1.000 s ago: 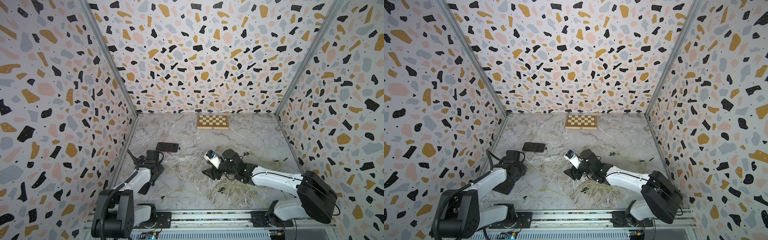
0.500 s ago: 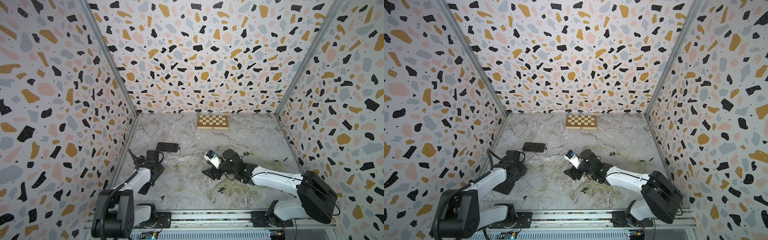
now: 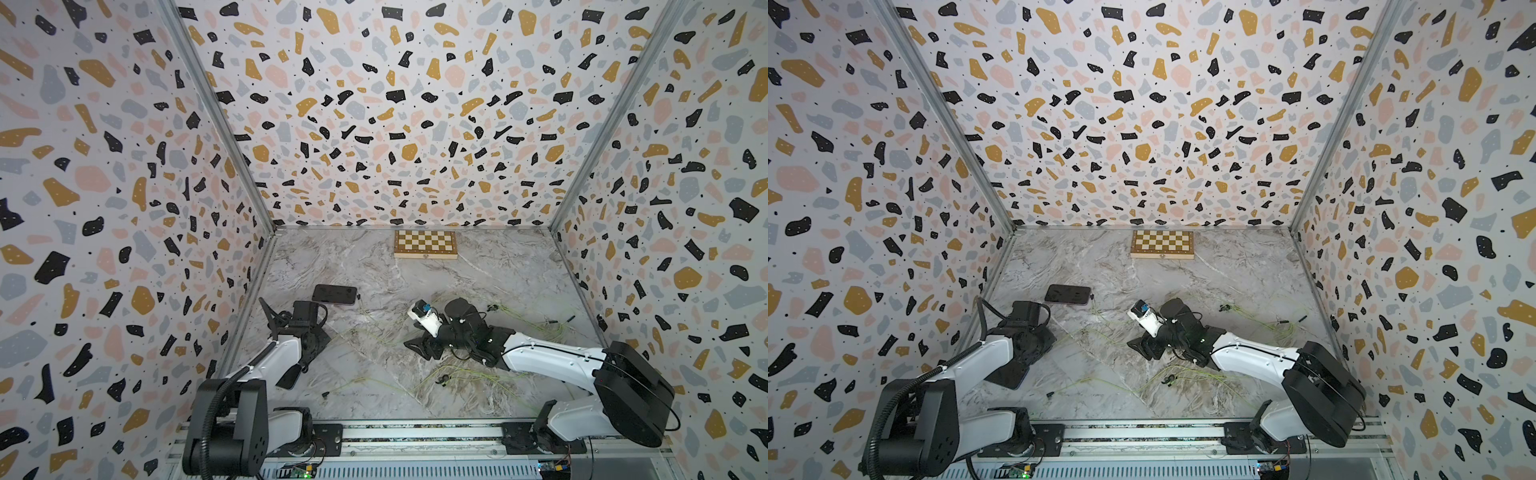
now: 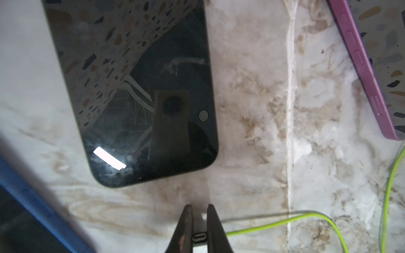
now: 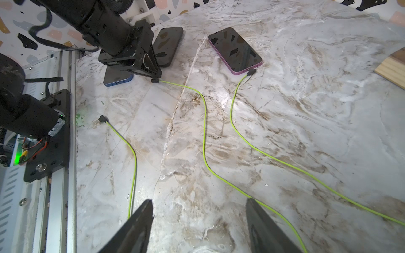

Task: Plug wired earphones into phones
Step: Pick up the wired earphone from the center of the board.

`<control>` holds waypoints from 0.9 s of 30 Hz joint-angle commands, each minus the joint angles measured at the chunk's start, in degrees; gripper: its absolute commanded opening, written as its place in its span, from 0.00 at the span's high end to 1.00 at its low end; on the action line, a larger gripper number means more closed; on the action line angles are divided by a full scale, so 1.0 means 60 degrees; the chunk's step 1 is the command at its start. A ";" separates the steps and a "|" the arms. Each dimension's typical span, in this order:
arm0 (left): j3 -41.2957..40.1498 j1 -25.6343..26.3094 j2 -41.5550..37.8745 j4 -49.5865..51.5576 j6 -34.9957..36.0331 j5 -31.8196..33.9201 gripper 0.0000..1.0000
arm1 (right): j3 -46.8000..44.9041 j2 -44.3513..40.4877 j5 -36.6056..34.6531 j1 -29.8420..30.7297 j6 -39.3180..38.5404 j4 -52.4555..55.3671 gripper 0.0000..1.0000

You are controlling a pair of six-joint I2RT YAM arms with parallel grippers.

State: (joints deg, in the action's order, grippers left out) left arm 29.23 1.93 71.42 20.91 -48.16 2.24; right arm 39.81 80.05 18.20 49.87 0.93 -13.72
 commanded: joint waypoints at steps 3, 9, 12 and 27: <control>0.0034 0.0000 0.0131 0.0720 0.0217 -0.0919 0.93 | 0.0031 -0.0288 -0.0073 -0.0024 -0.0053 -0.0150 0.32; 0.0281 0.0008 -0.0221 0.1083 0.0335 -0.1377 0.98 | -0.0109 -0.0478 -0.0127 0.0008 -0.0106 -0.0749 0.32; 0.0444 0.0015 -0.0697 0.1355 0.0285 -0.1858 1.00 | -0.0196 -0.0572 -0.0172 0.0120 -0.0489 -0.1379 0.30; 0.1423 0.0071 -0.3730 0.2197 -0.2046 -0.4228 1.00 | 0.0335 0.0514 0.0168 0.1287 -0.3724 -0.4143 0.34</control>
State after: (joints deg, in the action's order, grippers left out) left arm 34.74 2.04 51.83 32.75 -54.35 -18.17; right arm 39.09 81.95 18.61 55.70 -14.96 -34.44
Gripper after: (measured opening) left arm 0.047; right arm 0.676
